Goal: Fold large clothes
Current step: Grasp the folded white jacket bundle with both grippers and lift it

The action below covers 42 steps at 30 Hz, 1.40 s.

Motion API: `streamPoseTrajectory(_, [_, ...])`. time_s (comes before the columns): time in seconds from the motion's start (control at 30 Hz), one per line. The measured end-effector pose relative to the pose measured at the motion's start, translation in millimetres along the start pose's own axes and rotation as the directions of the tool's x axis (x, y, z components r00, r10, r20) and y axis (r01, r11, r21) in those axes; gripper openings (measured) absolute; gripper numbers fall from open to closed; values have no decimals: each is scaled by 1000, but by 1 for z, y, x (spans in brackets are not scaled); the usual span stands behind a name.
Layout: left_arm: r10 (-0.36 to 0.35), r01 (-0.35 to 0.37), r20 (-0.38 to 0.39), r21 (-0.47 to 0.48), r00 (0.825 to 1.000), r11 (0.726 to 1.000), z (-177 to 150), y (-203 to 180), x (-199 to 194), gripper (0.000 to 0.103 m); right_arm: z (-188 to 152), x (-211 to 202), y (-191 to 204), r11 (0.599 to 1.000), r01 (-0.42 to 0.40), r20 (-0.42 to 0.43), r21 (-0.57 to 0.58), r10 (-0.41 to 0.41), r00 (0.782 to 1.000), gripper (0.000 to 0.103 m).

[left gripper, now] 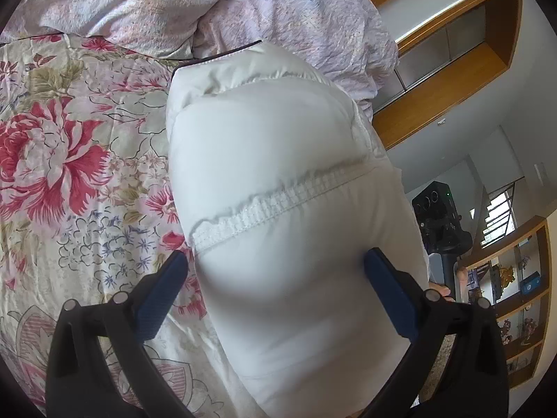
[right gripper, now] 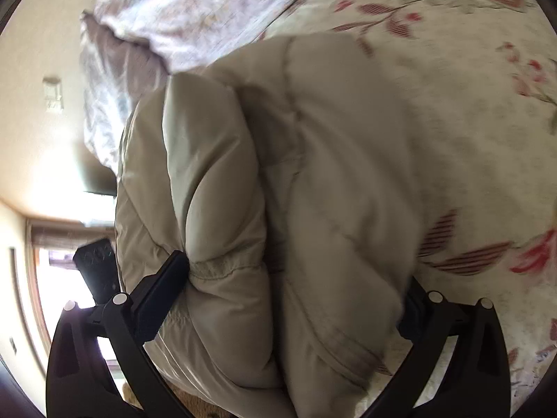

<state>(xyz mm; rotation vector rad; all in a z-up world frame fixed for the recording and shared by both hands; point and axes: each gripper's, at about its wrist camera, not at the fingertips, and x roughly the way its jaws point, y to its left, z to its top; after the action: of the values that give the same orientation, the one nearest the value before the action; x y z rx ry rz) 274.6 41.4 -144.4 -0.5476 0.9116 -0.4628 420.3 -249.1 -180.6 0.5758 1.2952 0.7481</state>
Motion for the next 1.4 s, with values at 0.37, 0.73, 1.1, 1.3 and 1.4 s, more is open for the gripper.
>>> streamPoseTrajectory(0.37, [-11, 11, -5, -12, 1000, 1000, -7, 7, -3, 101, 16, 59, 64, 993, -17, -36, -120, 13, 999, 102])
streamPoseTrajectory(0.73, [-75, 74, -22, -59, 997, 996, -6, 13, 8, 101, 43, 115, 98, 989, -106, -38, -101, 103, 994, 102])
streamPoseTrajectory(1.1, [-163, 163, 8, -145, 987, 976, -10, 25, 17, 101, 57, 134, 121, 974, -157, -51, -162, 151, 987, 102])
streamPoseTrajectory(1.3, [-155, 155, 13, -113, 988, 981, -8, 11, 12, 88, 64, 131, 135, 962, -188, -53, -200, 181, 982, 102])
streamPoseTrajectory(1.4, [-151, 153, 29, -102, 988, 983, -4, 12, 6, 84, 54, 125, 135, 956, -203, -61, -212, 195, 979, 102])
